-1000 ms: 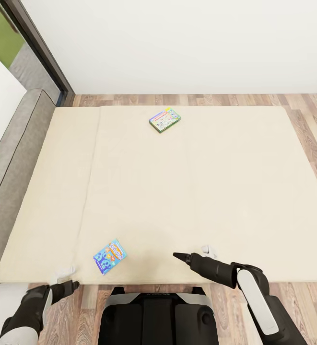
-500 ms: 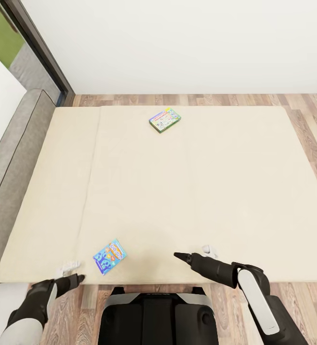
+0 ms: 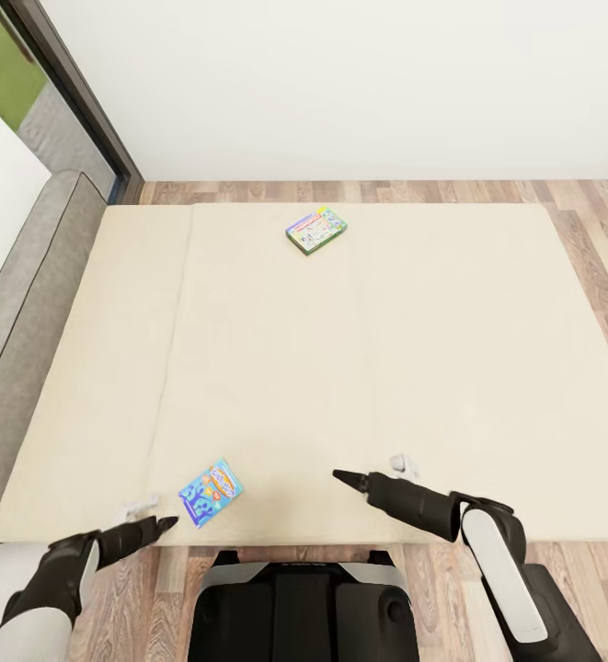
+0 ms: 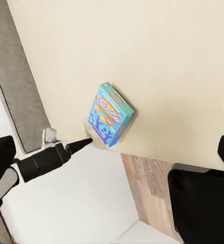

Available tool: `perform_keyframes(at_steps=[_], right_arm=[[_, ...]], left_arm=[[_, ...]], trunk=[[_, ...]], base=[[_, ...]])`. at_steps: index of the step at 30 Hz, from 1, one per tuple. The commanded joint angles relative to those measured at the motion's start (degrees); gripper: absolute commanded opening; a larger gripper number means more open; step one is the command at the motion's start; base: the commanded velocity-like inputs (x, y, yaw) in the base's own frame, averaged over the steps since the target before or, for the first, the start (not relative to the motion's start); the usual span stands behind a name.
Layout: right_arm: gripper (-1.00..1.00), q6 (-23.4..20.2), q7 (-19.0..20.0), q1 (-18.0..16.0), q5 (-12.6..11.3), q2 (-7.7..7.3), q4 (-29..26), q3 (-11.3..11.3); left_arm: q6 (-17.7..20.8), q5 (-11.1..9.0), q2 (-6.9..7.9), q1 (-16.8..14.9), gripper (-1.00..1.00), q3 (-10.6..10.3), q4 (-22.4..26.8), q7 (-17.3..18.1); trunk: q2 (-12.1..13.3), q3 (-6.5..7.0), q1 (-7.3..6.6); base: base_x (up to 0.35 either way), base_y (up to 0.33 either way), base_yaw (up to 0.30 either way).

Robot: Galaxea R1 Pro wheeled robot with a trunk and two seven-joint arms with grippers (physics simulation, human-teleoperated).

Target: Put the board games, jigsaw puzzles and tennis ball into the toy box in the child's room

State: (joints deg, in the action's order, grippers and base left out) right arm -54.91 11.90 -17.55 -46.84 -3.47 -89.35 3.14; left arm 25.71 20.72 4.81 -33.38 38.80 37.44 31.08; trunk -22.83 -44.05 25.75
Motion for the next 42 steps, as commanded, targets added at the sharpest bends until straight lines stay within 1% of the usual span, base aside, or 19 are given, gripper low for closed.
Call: perform_keyframes(at_steps=[1,2,3,7,11,15,20,22,23,26,27,31,36,42], right_arm=[[1.0,-0.26,0.53,-0.03,0.59,-0.07,-0.42,-0.04],[1.0,-0.35,0.54,-0.03,0.58,-0.1,-0.71,-0.1],[1.0,-0.5,0.54,-0.03,0.56,-0.05,-1.13,-0.18],[1.0,-0.73,0.56,-0.03,0.53,0.04,-1.6,-0.33],[1.0,-0.89,0.74,-0.03,0.34,-0.13,-1.71,-0.57],[1.0,-1.1,0.94,-0.03,0.0,-0.23,-1.75,-1.74],[1.0,-0.75,0.98,-0.03,-0.04,0.16,-1.7,-2.27],[1.0,-0.59,1.0,-0.03,-0.07,0.43,-1.79,-2.3],[1.0,-0.52,1.0,-0.06,-0.08,0.58,-1.82,-2.28],[1.0,-0.43,1.04,-0.09,-0.09,0.7,-1.85,-2.32],[1.0,-0.38,1.09,-0.1,-0.11,0.75,-1.83,-2.41],[1.0,-0.31,1.13,-0.11,-0.13,0.78,-1.83,-2.59],[1.0,-0.29,1.06,-0.03,-0.17,0.82,-1.87,-2.61],[1.0,-0.24,0.82,0.04,0.16,0.81,-1.53,-2.42]], left_arm=[[0.28,0.55,-0.05,-0.28,1.0,0.37,0.08,1.5],[0.36,0.55,-0.05,-0.58,1.0,0.4,0.08,2.42],[0.56,0.55,-0.09,-1.35,1.0,0.43,0.08,4.06],[1.16,0.57,0.0,-3.77,1.0,0.44,-0.05,6.27],[1.29,0.57,-0.02,-4.83,1.0,0.52,-0.22,6.74],[1.34,0.52,-0.11,-5.41,1.0,0.54,-0.3,7.14],[1.37,0.48,0.02,-5.64,1.0,0.51,-0.31,7.46],[1.43,0.44,0.53,-5.69,1.0,0.57,-0.29,7.66],[1.46,0.32,1.01,-5.71,1.0,0.74,-0.28,7.78],[1.5,-0.31,1.36,-5.72,1.0,1.05,-0.32,7.87],[1.51,-0.88,1.34,-5.73,1.0,1.16,-0.35,7.89],[1.51,-1.71,1.11,-5.73,1.0,1.27,-1.28,8.04],[1.42,-2.05,1.07,-5.74,1.0,1.27,-3.71,8.05],[1.37,-2.15,1.04,-5.74,1.0,1.34,-4.77,8.12]], trunk=[[-0.09,-0.06,0.03],[-0.09,-0.06,0.03],[-0.09,-0.06,0.03],[-0.09,-0.06,0.03],[-0.09,-0.06,0.03],[-0.09,-0.06,0.03],[-0.09,-0.06,0.03],[-0.09,-0.06,0.03],[-0.09,-0.06,0.03],[-0.09,-0.06,0.03],[-0.09,-0.06,0.03],[-0.09,-0.06,0.03],[-0.09,-0.06,0.03],[-0.09,-0.06,0.03]], base=[[0.0,0.0,0.0],[0.0,0.0,0.0],[0.0,0.0,0.0],[0.0,0.0,0.0],[0.0,0.0,0.0],[0.0,0.0,0.0],[0.0,0.0,0.0],[0.0,0.0,0.0],[0.0,0.0,0.0],[0.0,0.0,0.0],[0.0,0.0,0.0],[0.0,0.0,0.0],[0.0,0.0,0.0],[0.0,0.0,0.0]])
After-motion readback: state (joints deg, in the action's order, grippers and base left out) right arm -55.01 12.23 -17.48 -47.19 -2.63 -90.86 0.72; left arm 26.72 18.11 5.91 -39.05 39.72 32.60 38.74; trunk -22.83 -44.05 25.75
